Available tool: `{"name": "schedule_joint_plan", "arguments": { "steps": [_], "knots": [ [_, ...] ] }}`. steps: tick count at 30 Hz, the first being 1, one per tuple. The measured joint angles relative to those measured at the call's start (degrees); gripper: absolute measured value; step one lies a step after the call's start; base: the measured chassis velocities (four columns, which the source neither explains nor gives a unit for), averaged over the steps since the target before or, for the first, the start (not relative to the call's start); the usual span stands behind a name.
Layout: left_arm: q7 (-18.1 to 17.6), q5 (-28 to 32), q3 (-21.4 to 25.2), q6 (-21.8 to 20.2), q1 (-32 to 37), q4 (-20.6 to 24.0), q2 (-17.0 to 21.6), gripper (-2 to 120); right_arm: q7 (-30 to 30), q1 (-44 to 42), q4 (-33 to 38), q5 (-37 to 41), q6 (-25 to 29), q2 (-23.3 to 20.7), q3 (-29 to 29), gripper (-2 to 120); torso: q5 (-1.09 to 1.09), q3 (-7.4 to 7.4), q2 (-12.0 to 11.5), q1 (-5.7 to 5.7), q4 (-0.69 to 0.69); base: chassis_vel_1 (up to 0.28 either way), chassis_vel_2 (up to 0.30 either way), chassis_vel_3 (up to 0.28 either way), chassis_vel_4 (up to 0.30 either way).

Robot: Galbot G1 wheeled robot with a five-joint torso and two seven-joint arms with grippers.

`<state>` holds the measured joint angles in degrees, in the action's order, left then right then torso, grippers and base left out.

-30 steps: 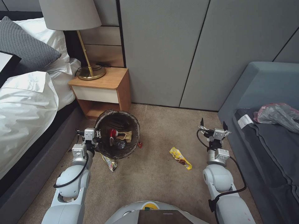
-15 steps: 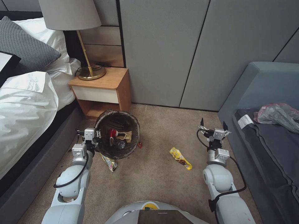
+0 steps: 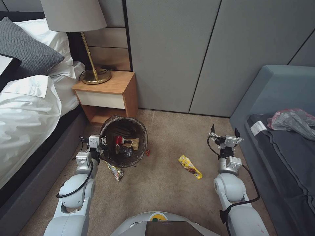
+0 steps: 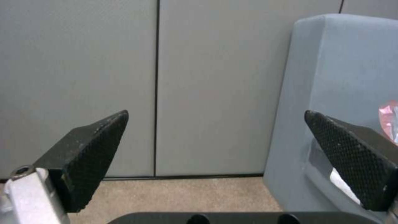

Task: Pick up the trash bin, then pick up the garbage from the floor and place it into the trash bin.

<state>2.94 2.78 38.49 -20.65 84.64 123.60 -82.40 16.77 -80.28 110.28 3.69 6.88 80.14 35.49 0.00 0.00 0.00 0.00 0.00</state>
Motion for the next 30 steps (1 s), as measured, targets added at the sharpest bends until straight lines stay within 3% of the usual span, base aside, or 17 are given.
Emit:
{"name": "schedule_joint_plan", "arguments": {
  "steps": [30],
  "knots": [
    [0.0, 0.0, 0.0, 0.0, 0.0, 0.0, 0.0, 3, 0.0, 0.0, 0.0, 0.0, 0.0, 0.0, 0.0, 100, 0.0, 0.0, 0.0, 0.0, 0.0, 0.0, 0.0, 0.0, 0.0]
  ]
}}
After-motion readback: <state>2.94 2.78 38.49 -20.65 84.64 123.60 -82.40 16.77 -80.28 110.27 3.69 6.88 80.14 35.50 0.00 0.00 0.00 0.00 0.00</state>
